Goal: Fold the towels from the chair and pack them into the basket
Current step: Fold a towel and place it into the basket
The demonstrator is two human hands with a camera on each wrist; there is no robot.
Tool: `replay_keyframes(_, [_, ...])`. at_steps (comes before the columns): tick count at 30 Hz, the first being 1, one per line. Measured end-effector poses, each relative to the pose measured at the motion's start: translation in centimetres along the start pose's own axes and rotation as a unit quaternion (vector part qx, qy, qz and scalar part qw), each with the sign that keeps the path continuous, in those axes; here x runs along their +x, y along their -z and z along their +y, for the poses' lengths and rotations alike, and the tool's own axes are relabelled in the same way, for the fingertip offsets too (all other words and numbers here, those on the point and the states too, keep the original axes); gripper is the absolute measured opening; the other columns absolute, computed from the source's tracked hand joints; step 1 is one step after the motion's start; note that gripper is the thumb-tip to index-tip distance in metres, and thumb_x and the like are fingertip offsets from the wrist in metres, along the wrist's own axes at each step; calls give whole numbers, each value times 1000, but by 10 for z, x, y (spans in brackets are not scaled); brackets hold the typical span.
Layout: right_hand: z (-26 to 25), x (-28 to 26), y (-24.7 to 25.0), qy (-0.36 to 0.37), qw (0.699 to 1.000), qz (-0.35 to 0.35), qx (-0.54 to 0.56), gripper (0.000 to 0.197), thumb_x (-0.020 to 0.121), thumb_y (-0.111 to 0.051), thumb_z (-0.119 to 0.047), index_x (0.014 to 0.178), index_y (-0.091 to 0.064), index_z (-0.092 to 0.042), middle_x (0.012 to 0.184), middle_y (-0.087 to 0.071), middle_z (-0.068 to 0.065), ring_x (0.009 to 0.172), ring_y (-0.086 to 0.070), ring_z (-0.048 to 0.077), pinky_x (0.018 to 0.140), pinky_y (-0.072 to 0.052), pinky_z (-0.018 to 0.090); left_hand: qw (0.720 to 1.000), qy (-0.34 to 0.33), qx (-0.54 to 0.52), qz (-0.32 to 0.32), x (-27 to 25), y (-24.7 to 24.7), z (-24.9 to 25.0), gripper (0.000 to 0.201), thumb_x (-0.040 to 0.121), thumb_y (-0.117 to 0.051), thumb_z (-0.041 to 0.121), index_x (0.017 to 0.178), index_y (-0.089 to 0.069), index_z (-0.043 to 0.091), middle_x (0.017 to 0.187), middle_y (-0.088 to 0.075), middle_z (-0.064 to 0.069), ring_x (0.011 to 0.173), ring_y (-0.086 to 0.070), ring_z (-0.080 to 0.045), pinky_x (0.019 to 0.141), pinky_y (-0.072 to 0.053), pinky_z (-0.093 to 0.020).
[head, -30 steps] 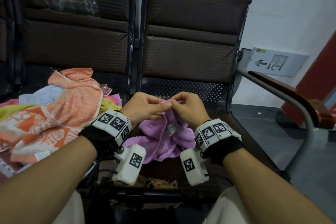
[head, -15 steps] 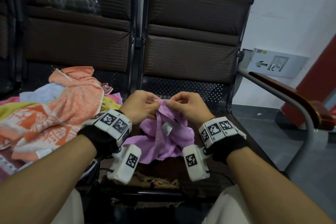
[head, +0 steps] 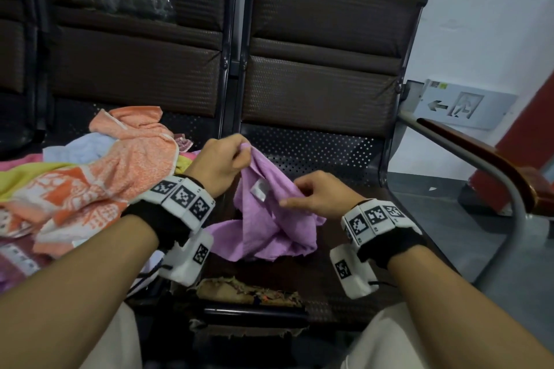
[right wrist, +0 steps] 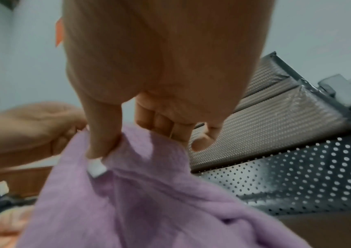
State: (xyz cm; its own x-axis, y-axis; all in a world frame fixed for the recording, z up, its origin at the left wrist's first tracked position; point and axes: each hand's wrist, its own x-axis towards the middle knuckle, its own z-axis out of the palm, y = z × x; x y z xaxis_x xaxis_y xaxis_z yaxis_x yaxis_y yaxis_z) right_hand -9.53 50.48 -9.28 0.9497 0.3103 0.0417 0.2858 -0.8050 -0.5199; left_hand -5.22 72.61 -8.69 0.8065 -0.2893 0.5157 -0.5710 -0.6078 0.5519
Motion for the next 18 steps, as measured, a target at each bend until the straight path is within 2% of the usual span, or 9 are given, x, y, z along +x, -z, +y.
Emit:
replay_keyframes(1, [2,-2,1,-4,999,-8,-38,32,78,-70,-51,66,-65,-22,51,-51,-8,50,-44,5,52,-35,23,1000,13,-11,25,2,3,-2,16,94,-46,15,83,-58,12,72,-57,1,70,-53,-20,62,-31,-23])
replay_keyframes(3, [8,-4,4,-24,994,-22,-100,36,79,-66,-57,73,-67,-21,59,-58,-5,56,-50,9,56,-35,22,995,52,-33,73,5,9,-7,17,95,-44,16,81,-53,17,74,-56,0,71,-50,-18,63,-29,-24])
replay_keyframes(6, [18,-6,8,-83,973,-47,-212,36,80,-61,-60,67,-55,-27,64,-56,-8,65,-51,12,72,-31,28,976,131,-97,142,11,18,-16,21,94,-40,14,85,-58,10,89,-63,-16,81,-53,-25,73,-40,-34])
replay_keyframes(8, [27,-9,8,-134,954,-72,-257,34,80,-61,-56,70,-53,-25,71,-55,-7,73,-51,16,76,-34,31,950,178,-180,182,13,25,-20,23,92,-38,10,81,-57,6,88,-59,-24,80,-52,-32,75,-43,-39])
replay_keyframes(10, [34,-12,8,-165,949,-95,-251,26,83,-61,-48,82,-58,-22,86,-60,1,83,-55,21,78,-43,32,919,220,-261,199,13,28,-20,25,91,-36,10,72,-53,9,77,-51,-16,72,-44,-23,66,-38,-36])
replay_keyframes(12, [37,-14,8,-171,947,-109,-250,18,85,-59,-39,87,-60,-21,94,-60,4,87,-56,22,79,-47,33,890,262,-320,191,10,27,-19,29,91,-35,13,66,-49,12,67,-48,-7,64,-44,-16,59,-35,-31])
replay_keyframes(14, [37,-15,7,-163,951,-108,-240,10,85,-60,-33,79,-60,-25,87,-61,1,81,-56,18,72,-46,29,880,280,-343,170,8,25,-18,32,91,-34,16,62,-45,15,61,-44,-2,61,-42,-16,58,-34,-30])
replay_keyframes(16, [36,-16,7,-153,963,-85,-203,19,80,-65,-29,63,-59,-27,71,-63,-5,68,-57,10,59,-42,21,894,285,-313,146,9,24,-21,32,91,-33,18,61,-44,14,60,-43,-3,69,-42,-20,65,-34,-34])
replay_keyframes(18, [33,-16,9,-142,976,-37,-159,22,77,-70,-28,57,-60,-29,63,-62,-9,61,-56,4,51,-38,14,907,291,-274,130,9,23,-27,32,92,-33,19,62,-45,14,63,-44,-4,75,-43,-22,70,-33,-36])
